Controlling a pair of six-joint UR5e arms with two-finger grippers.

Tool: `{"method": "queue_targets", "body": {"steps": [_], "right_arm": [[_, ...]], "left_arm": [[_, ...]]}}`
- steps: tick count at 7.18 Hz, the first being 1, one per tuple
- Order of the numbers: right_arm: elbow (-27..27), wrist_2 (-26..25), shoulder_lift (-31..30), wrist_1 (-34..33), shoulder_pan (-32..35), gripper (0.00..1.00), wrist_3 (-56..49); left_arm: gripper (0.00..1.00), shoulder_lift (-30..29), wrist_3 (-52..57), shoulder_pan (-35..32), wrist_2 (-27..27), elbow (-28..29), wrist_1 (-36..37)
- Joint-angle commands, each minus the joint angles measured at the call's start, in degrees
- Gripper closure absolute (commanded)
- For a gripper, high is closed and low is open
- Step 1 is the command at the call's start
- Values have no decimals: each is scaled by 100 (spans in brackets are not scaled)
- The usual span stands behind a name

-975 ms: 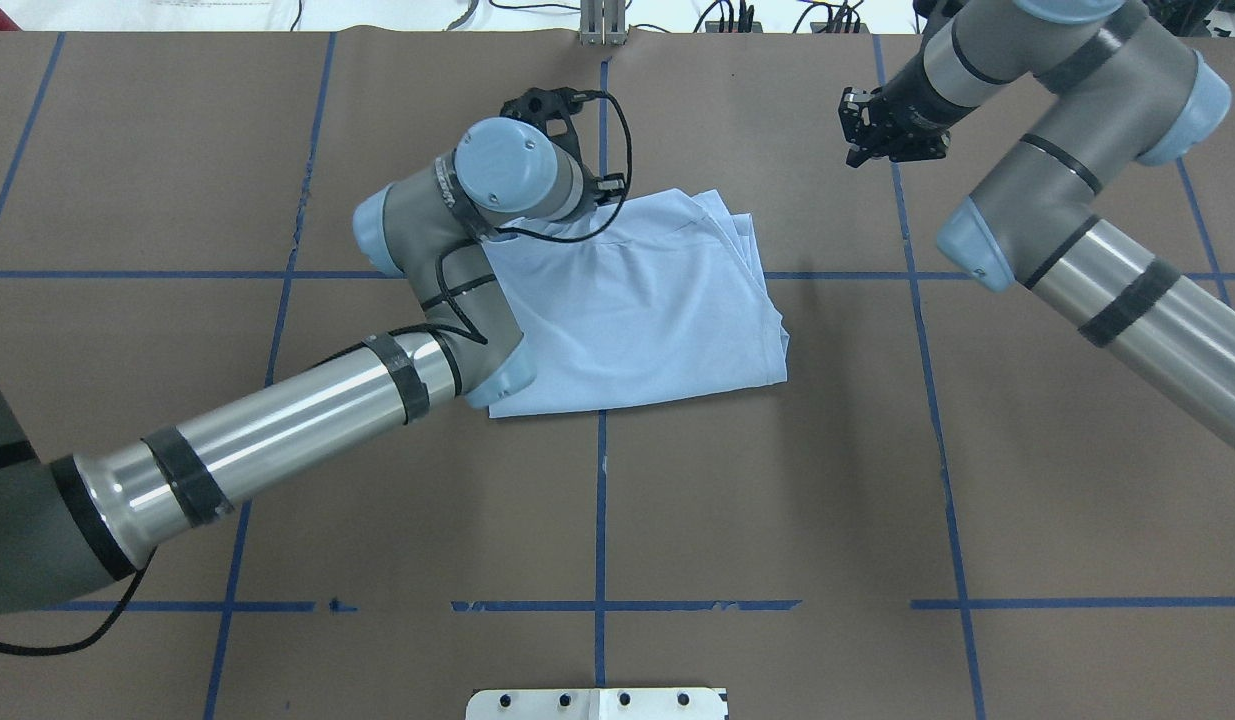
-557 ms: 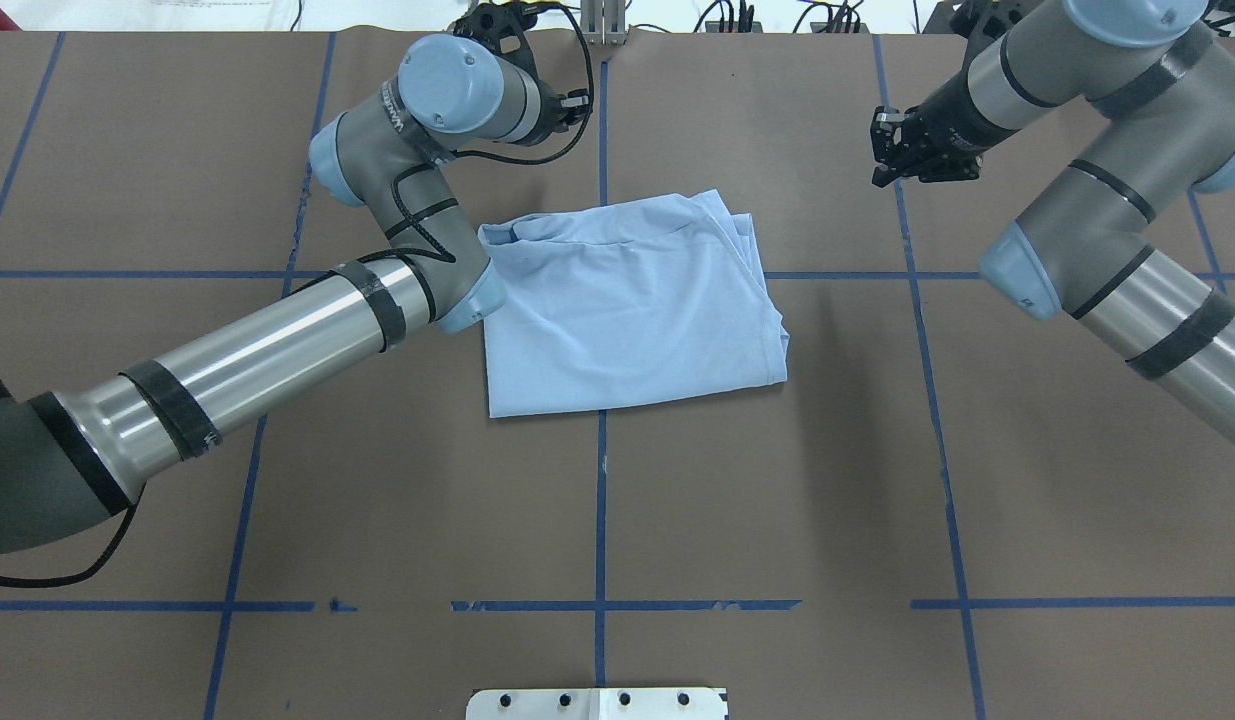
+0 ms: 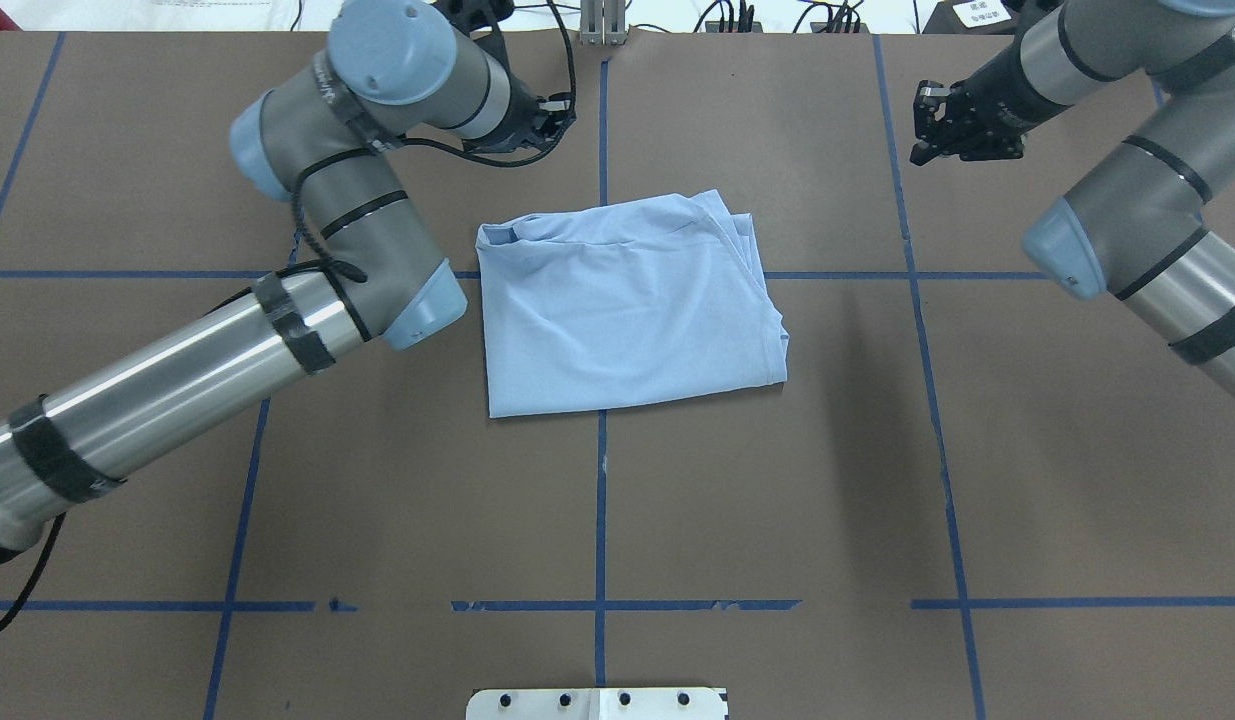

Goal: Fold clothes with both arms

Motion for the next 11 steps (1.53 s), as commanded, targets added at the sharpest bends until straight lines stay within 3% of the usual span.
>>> {"method": "queue_targets", "body": {"steps": [1,3,6,7,8,9,11], "right_arm": [[91,125,-574,-90,562,100,-1366],[126,587,-769,-947,1456,100,-3201],[581,767,-1374,-2177,2154,100,-5620],[914,758,-1437,-3070,2181,100,-6211],[1344,688,-1516,-4054,2164,72,-6756],[1800,409,-1795,-4272,2147,1,-6744],[1840,450,-1972,-4248,2138,0,-6683]], "left_arm": [[100,1463,1355,-490,-325,-1879,749],[100,2852,2998,-1577,-1254,-2621,768],[100,4007,5591,-3028,-1496,-2546,925],[83,4010,6279,-3582,-1549,-2379,1597],[48,3975,6469,-3848,-2123,-2334,2273],[0,4070,6514,-4112,-2764,-2299,2480],[0,4273,6777,-4255,-2832,-2220,2683]]}}
